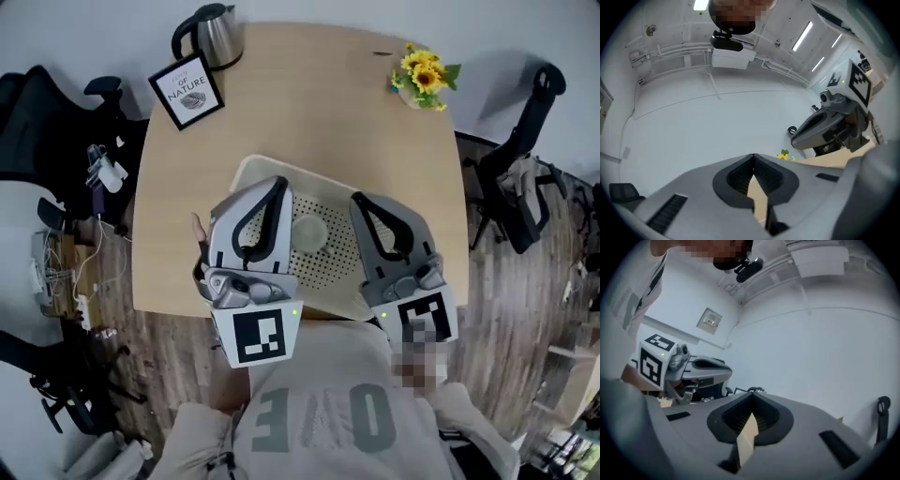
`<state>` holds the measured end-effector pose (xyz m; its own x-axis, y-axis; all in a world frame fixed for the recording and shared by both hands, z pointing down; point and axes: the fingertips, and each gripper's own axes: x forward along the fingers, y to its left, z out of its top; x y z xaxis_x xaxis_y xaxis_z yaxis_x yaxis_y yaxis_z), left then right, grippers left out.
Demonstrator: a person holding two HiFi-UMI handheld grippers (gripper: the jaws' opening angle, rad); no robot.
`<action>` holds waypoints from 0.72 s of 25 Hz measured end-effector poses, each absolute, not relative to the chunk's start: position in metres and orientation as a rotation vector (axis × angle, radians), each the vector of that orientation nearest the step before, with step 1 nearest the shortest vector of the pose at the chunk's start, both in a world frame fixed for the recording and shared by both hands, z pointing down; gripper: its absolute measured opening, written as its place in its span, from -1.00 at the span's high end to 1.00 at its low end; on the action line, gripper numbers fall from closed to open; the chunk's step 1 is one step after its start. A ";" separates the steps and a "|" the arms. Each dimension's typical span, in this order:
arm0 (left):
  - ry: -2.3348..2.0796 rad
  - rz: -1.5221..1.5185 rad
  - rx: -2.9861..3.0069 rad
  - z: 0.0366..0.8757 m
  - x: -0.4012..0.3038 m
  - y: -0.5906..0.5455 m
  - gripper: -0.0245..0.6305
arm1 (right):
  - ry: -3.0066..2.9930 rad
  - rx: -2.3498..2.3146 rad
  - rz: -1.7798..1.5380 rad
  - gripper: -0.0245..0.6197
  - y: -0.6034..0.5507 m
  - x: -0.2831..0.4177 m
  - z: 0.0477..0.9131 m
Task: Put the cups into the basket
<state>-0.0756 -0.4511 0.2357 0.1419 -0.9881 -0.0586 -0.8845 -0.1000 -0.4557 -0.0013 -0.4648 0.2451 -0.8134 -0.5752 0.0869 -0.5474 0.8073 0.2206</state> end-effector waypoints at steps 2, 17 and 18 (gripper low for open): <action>1.728 -0.358 -2.070 0.229 -0.056 -0.452 0.90 | -2.888 1.036 -0.307 0.93 -0.466 0.017 0.228; 1.536 -0.333 -2.133 0.207 -0.001 -0.465 0.90 | -2.858 1.160 -0.288 0.93 -0.464 0.049 0.240; 1.540 -0.336 -2.132 0.207 0.001 -0.467 0.90 | -2.852 1.155 -0.291 0.93 -0.466 0.051 0.241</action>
<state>0.0008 -0.4666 0.2071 0.3349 -0.9387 -0.0818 -0.8196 -0.2474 -0.5168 0.0514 -0.4664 0.2406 -0.7198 -0.6938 -0.0234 -0.6843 0.7034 0.1923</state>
